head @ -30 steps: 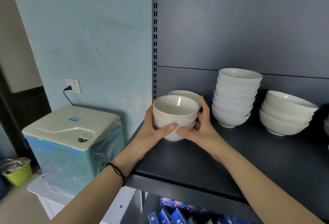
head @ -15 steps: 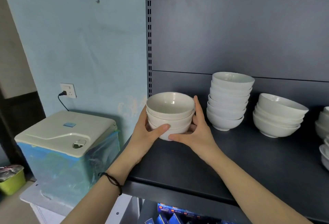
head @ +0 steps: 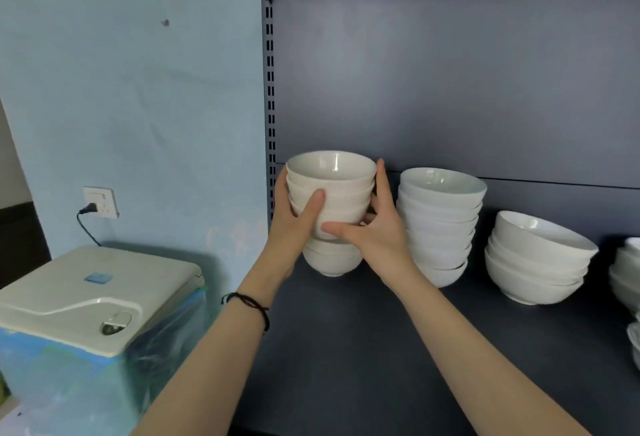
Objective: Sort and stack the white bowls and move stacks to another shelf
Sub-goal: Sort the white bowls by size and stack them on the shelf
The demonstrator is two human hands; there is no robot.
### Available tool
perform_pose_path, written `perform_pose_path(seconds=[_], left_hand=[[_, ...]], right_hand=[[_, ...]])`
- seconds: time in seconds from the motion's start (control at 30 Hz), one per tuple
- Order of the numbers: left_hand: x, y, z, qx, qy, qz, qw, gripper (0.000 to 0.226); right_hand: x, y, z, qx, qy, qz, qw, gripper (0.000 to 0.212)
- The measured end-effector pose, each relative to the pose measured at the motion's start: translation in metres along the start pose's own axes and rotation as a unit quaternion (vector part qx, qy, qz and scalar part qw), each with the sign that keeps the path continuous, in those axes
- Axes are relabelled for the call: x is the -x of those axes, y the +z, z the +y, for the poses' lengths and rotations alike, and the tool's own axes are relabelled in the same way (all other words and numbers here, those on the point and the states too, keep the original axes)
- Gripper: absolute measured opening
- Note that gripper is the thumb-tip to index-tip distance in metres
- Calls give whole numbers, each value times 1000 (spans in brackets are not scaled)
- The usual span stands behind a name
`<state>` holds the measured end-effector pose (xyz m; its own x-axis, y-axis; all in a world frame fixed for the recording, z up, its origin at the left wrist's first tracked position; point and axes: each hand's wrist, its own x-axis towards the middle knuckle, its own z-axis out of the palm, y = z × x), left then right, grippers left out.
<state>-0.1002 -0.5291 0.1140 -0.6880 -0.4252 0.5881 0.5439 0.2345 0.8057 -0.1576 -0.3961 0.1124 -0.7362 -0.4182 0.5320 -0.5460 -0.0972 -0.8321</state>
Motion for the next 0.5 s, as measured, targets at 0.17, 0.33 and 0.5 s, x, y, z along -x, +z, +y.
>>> perform_pose_path(seconds=[0.17,0.33,0.5], left_hand=[[-14,2,-23,-8,-9,-11,1000,87],[-20,4,-35,-10,-13,-23,1000,74],[-17,3,-49,-14,-46,-30,998,74]], right_hand=[[-15,-4,16,22,6,20,1000,126],[-21,-4,26,5,15,8,1000,126],[-16,-2,41,-11,40,-9,999,125]])
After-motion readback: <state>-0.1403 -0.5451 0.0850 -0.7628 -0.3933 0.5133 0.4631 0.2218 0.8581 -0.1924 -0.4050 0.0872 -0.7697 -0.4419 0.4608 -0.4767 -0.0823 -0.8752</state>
